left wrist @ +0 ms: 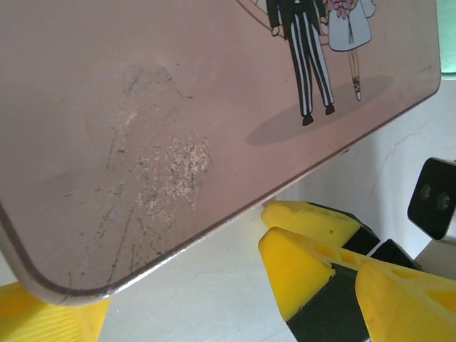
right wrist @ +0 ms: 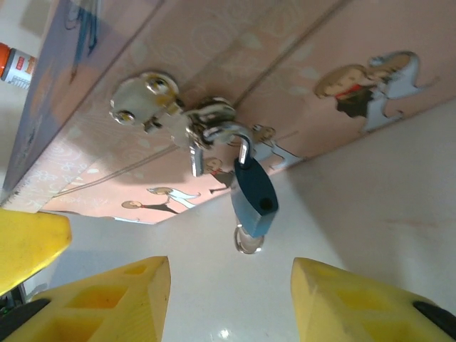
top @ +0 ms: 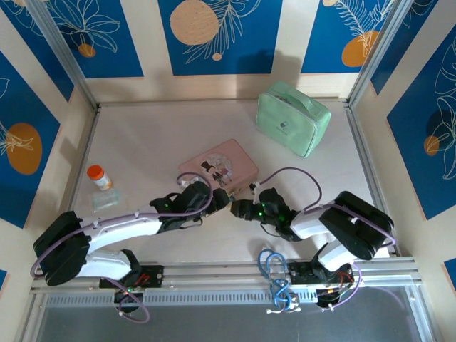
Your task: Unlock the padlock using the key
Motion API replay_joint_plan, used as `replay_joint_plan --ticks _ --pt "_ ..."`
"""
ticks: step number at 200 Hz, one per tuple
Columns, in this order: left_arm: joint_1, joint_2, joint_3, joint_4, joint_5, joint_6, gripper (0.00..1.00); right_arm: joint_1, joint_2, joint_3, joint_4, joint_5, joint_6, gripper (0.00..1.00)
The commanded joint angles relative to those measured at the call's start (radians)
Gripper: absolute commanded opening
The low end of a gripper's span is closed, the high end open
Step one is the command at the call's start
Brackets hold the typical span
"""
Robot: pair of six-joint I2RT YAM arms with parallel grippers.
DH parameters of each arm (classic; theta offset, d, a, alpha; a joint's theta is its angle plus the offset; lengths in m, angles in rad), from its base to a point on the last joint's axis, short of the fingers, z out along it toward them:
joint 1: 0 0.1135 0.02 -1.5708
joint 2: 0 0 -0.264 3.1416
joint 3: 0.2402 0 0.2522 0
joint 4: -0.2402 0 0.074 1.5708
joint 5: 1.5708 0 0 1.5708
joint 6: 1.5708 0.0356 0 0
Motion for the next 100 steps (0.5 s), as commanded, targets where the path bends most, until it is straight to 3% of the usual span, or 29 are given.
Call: replay_joint_plan --ticks 1,100 --pt "0.021 -0.026 -0.026 -0.004 0.016 0.026 0.88 0.007 0.034 0.027 0.051 -0.002 -0.032 0.49" --pt "0.072 -0.041 -0.068 0.031 0.062 0.066 0.84 0.023 0.093 0.079 0.011 0.101 -0.043 0.49"
